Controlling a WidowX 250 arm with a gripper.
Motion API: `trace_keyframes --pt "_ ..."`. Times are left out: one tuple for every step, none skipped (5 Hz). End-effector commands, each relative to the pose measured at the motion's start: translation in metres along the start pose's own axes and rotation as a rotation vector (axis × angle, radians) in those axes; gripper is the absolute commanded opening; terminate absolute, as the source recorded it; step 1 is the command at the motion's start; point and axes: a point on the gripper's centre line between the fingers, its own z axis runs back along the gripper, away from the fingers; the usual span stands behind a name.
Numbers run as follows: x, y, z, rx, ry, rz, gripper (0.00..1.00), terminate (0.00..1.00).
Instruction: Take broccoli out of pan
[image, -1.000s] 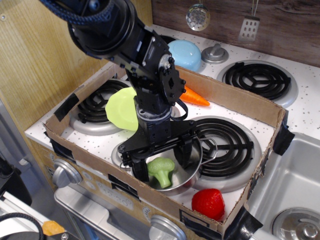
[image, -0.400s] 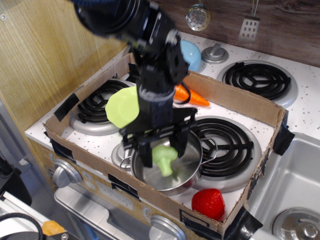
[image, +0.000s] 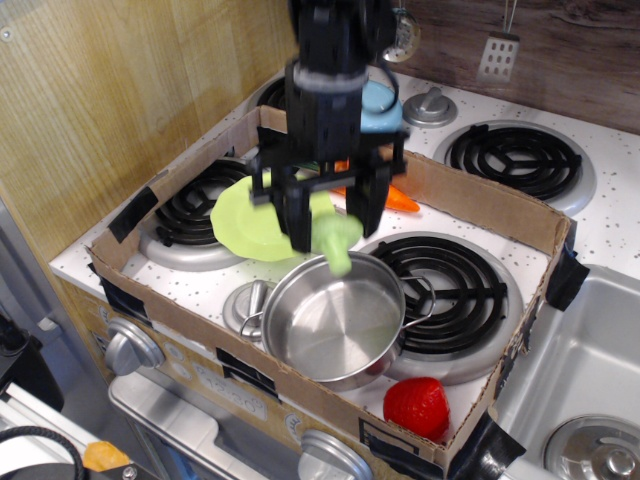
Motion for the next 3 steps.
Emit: trace_keyframes --pt "0.011 -0.064 0.012 -0.098 -0.048 -0.097 0.0 0.0" --pt "0.0 -0.083 -0.002 -0.167 -0.017 -0.074 0.0 0.0" --pt "-0.011 -0.091 -0.018 -0.218 -0.012 -0.044 0.0 0.0"
